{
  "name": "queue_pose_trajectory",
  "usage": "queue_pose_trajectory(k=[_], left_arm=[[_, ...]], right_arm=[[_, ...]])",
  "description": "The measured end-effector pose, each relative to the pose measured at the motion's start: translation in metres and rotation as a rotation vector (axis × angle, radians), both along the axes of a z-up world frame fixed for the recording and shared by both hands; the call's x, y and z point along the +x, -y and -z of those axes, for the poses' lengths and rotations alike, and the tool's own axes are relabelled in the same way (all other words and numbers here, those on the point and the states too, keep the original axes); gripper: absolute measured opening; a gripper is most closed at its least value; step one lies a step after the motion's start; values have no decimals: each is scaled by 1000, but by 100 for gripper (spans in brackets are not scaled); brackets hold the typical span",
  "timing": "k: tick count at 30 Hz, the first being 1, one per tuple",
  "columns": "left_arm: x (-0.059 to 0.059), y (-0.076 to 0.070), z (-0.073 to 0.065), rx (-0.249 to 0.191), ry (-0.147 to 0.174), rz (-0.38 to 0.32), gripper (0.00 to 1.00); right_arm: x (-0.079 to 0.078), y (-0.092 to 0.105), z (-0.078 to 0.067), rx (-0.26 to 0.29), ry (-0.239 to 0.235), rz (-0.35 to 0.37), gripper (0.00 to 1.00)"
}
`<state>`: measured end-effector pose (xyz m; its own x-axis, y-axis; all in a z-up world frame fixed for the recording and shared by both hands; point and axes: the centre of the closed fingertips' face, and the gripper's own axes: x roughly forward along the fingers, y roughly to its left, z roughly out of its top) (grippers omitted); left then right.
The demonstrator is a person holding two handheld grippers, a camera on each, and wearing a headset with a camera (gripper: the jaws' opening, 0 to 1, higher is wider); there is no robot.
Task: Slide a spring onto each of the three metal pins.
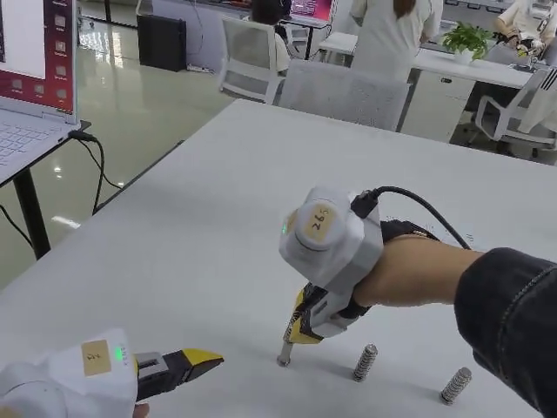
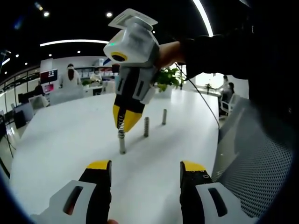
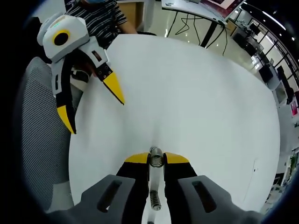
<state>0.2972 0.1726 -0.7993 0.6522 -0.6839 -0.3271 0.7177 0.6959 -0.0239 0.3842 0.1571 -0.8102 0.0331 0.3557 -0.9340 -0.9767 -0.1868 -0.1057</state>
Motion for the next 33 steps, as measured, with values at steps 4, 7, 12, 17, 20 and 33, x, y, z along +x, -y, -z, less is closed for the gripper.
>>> queue_pose_trajectory(k=[4,7,12,17,20,33], left_arm=[[0,0,1,2,-3,1,54],[0,0,2,2,-5,3,54],[0,1,2,3,-8,4,54],[1,1,3,5,-10,1,54],[1,0,3,6,-12,-1,53],[1,-2,5,8,-18,-11,53]], right_arm=[[1,0,4,-9,-6,8,8],[1,2,11,-30,-3,3,8],[4,2,18,-42,-6,7,8],[3,2,26,-52,-10,10,8],[2,3,32,-55,-14,10,8],[2,2,43,-49,-33,22,9]])
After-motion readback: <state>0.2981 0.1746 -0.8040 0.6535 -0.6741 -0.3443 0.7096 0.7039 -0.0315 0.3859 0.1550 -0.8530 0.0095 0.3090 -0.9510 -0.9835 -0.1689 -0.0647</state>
